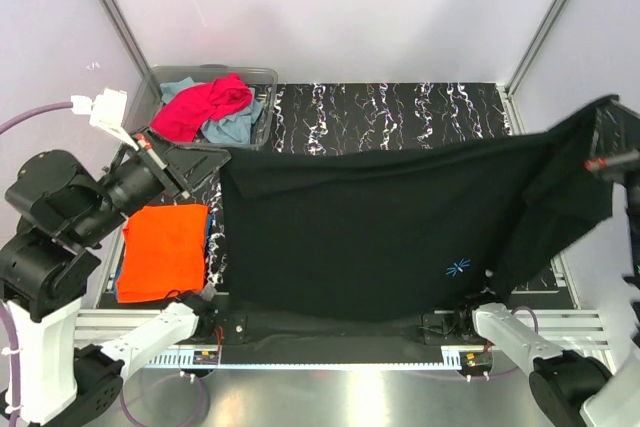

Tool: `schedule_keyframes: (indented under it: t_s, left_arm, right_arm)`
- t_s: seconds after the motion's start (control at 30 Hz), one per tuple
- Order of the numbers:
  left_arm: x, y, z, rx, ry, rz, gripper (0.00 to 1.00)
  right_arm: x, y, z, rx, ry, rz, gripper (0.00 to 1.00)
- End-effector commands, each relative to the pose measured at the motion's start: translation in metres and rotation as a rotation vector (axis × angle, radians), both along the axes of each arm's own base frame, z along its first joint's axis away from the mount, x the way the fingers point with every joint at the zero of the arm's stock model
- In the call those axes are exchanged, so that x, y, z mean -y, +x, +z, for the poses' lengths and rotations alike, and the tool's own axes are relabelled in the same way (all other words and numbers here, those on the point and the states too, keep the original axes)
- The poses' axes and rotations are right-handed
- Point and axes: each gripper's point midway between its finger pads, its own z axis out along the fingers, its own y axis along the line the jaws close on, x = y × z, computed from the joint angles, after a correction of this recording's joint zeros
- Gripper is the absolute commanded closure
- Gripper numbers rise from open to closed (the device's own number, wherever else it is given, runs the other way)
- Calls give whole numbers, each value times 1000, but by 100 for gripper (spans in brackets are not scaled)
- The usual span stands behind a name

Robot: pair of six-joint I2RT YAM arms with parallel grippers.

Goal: Fold and stack the t-shirts
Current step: Flatten the tshirt out

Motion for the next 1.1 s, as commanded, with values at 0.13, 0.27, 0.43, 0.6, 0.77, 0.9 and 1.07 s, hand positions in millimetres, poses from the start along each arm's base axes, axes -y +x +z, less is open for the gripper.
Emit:
schedule_keyframes:
  t_s: [0.13, 0.27, 0.43, 0.6, 0.77, 0.9, 1.07]
  left_arm:
    - [-22, 77, -3, 76, 100, 294, 100]
    - [-22, 144, -57, 1, 245, 439, 100]
    - [-24, 224, -124, -43, 371, 545, 100]
    - [-13, 300, -180, -63, 500, 563, 100]
    - [-4, 349, -209, -67, 573, 571, 100]
    - [0, 371, -223, -60, 623, 565, 100]
    - [4, 390, -235, -69, 669, 542, 100]
  right_arm:
    - [-13, 135, -11, 5, -60, -102, 100]
    - [-28, 214, -39, -49, -176, -123, 100]
    - [-23, 326, -92, -130, -233, -175, 100]
    - [-20, 416, -151, -192, -209, -159, 100]
    - [-30, 467, -160, -158, -245, -118, 100]
    - [-31, 505, -195, -192, -264, -98, 100]
    - [-26, 526, -214, -205, -251, -85, 100]
